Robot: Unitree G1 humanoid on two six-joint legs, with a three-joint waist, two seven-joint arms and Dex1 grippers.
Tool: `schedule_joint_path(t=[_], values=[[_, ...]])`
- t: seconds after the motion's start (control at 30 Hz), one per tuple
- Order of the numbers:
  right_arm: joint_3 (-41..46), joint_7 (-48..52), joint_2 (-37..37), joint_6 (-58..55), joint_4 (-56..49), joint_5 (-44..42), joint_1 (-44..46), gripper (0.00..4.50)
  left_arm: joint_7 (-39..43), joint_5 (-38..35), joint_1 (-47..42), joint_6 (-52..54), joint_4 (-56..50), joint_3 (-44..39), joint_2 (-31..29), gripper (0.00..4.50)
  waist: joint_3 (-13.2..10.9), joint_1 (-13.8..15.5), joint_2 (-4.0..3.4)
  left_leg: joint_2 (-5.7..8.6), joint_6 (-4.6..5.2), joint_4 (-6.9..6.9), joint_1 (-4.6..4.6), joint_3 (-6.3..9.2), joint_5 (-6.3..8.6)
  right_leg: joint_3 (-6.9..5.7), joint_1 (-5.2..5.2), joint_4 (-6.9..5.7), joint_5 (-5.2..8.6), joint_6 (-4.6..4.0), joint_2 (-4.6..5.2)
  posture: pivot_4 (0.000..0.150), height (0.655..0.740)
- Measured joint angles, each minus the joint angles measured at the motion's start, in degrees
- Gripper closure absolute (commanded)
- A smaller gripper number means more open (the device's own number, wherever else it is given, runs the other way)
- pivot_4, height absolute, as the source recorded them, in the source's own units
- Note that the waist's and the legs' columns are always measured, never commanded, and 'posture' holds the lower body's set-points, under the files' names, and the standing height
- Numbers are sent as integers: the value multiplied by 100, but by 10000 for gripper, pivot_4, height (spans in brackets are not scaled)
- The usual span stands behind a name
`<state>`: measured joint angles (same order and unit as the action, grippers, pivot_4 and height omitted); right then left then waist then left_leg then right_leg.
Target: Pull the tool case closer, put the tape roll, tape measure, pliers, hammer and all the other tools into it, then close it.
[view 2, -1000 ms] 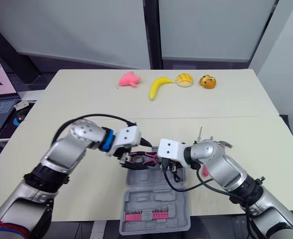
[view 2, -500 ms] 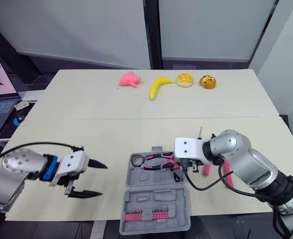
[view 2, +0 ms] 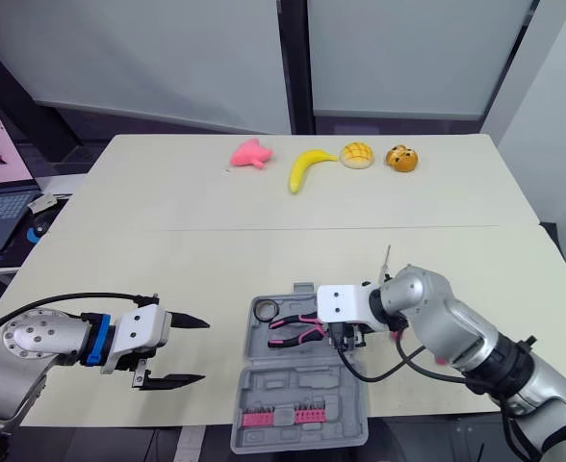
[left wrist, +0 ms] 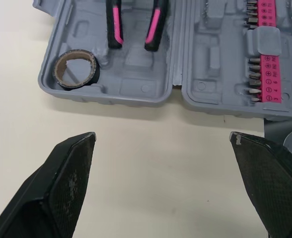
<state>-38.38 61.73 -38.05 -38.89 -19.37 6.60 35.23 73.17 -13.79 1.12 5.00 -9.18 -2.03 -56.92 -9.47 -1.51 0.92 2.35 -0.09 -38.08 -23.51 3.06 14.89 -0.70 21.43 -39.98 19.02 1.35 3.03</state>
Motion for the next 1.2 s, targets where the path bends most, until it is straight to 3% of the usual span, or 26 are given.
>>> schedule_joint_path(t=[0.4,0.7,0.77,1.0,1.13,1.2], values=[[-350,-97,686,109,682,346,107,32423,-144,0,-75,226,-260,28,55,0,1,-2,1,0,-1,0,1,0,0,-1,2,-2,0,0,-1,1500,7193],[-352,-184,808,65,738,391,-7,32423,-256,2,-238,469,-382,181,93,0,1,-7,1,0,-1,0,1,0,0,-1,2,-3,0,0,-2,1500,7193],[-352,-182,808,-11,738,386,-31,25305,-266,2,-250,477,-382,183,93,0,1,-7,1,0,-1,0,1,1,0,-1,2,-3,0,0,-2,1500,7193],[-277,11,747,-100,653,260,-18,10911,-290,42,-298,479,-376,186,99,0,1,-6,1,0,-1,0,1,1,0,-1,2,-3,0,0,-2,1500,7193],[125,158,795,-153,477,-92,161,10911,-345,46,-295,476,-365,186,125,0,1,-6,1,0,-1,0,1,1,0,-1,2,-3,0,0,-2,1500,7193],[364,115,970,-65,445,-230,232,15268,-377,44,-290,474,-363,186,135,0,1,-7,2,-1,-1,0,2,2,0,-2,1,-3,0,0,-2,1500,7193]])
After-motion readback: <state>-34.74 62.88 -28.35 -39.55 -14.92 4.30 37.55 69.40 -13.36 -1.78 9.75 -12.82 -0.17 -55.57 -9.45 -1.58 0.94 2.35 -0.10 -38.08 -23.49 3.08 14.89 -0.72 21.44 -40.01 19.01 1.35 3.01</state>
